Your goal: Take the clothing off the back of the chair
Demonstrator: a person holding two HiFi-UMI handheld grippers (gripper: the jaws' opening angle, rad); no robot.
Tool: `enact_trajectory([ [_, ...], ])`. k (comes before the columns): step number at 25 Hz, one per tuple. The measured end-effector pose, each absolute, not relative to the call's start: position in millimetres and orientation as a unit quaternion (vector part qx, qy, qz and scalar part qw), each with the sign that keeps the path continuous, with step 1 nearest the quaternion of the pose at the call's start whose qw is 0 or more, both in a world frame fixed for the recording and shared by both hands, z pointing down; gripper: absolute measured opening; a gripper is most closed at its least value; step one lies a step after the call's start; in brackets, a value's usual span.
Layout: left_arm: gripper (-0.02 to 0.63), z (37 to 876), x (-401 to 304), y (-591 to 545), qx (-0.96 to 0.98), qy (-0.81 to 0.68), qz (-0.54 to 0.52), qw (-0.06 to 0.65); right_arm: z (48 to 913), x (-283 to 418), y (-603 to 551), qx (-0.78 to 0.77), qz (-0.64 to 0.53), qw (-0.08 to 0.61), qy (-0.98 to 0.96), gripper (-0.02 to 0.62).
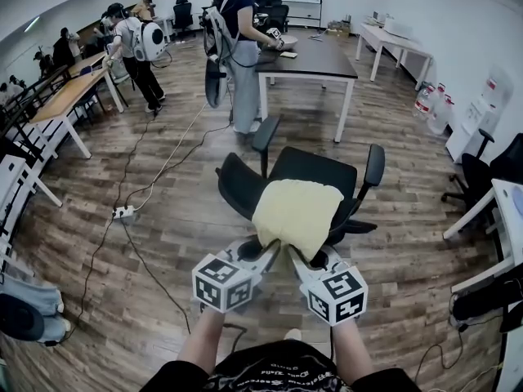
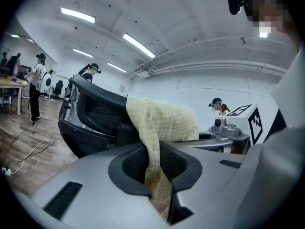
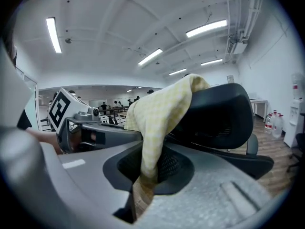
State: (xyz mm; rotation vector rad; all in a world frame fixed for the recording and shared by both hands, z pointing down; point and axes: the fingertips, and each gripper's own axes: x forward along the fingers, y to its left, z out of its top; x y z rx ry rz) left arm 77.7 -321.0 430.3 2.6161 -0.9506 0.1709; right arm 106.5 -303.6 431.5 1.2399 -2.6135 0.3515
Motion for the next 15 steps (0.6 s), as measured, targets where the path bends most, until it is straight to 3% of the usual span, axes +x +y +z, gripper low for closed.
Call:
enact_trajectory([
  [15,0.034,427.6,75.2,-293.8,0.923,-0.338,0.057,0.175,429.0,101.8,-279.0,0.425,0.114,0.118,-0.890,0.025],
])
